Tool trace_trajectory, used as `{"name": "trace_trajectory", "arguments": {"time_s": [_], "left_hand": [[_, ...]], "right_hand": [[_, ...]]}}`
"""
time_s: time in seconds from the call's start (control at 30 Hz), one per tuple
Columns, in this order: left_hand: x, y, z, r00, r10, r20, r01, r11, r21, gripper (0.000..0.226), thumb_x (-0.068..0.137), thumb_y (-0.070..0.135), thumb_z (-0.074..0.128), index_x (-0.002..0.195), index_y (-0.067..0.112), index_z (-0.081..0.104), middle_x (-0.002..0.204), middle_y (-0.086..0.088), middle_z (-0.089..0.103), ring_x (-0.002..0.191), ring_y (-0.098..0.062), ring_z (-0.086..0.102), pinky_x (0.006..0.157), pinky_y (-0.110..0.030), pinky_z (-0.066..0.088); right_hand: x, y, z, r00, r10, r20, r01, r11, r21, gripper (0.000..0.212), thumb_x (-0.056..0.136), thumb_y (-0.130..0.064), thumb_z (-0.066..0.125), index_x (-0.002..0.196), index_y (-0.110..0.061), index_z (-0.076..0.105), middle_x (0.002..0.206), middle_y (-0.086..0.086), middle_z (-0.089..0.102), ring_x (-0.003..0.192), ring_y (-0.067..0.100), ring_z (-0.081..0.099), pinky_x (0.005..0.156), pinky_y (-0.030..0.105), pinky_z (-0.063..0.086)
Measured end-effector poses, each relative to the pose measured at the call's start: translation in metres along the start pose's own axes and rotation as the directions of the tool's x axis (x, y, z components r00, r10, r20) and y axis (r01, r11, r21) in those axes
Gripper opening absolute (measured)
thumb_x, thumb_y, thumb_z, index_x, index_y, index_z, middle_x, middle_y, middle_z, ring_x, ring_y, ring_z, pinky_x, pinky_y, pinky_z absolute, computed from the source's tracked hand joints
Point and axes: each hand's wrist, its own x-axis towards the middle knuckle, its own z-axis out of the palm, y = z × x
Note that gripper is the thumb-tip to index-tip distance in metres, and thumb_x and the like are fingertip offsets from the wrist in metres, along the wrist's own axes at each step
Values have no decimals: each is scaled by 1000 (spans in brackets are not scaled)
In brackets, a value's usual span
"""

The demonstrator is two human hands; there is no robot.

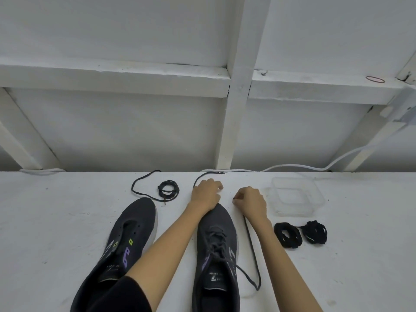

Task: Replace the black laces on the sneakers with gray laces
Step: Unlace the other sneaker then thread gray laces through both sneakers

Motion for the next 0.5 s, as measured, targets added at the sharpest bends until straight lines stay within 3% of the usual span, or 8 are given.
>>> {"name": "trace_trajectory", "arguments": {"time_s": [0.1, 0.2, 0.27, 0.37, 0.43, 0.5], "left_hand": [[2, -5, 2, 988, -34, -150, 32, 999, -16, 35, 93, 8, 48, 126, 16, 53, 128, -4, 56, 118, -24, 51, 90, -34, 40], [9, -16, 5, 956, -15, -292, 48, 993, 107, 38, 91, 6, 49, 127, 18, 51, 132, -2, 48, 120, -23, 44, 91, -33, 34], [16, -24, 7, 963, -8, -271, 51, 987, 150, 49, 92, 6, 47, 140, 18, 41, 147, -4, 35, 134, -24, 33, 101, -37, 31], [26, -32, 4, 991, 67, -119, -38, 972, 232, 63, 96, 4, 40, 153, 17, 18, 162, -5, 10, 148, -25, 12, 113, -44, 25], [30, -30, 0, 993, 104, -48, -90, 967, 238, 63, 95, 1, 38, 153, 17, 19, 161, -5, 17, 145, -27, 20, 111, -45, 30], [33, -29, -2, 992, 101, -79, -82, 972, 219, 52, 95, 3, 40, 146, 14, 36, 150, -7, 37, 133, -28, 37, 102, -43, 38]], "right_hand": [[-1, 3, 2, 999, -40, 17, 39, 999, 11, 13, 81, -11, 60, 86, -14, 72, 91, -1, 71, 86, 23, 63, 71, 32, 52], [-3, 5, 6, 999, -53, -6, 53, 998, 19, 13, 84, -12, 59, 90, -13, 70, 94, -1, 70, 88, 21, 62, 69, 29, 49], [-4, 5, 8, 998, -58, -28, 59, 998, 18, 13, 85, -12, 57, 91, -13, 68, 95, 0, 69, 87, 20, 60, 66, 28, 44], [-6, 6, 11, 998, -56, -41, 56, 998, 14, 12, 85, -12, 55, 91, -12, 66, 94, 0, 67, 80, 18, 54, 62, 27, 37], [-6, 7, 11, 998, -50, -45, 51, 999, 21, 11, 85, -13, 56, 90, -12, 65, 93, -1, 67, 78, 17, 52, 60, 27, 35], [-6, 7, 11, 998, -46, -53, 48, 998, 37, 10, 85, -13, 56, 90, -13, 65, 93, -1, 67, 79, 17, 53, 60, 27, 34]]}}
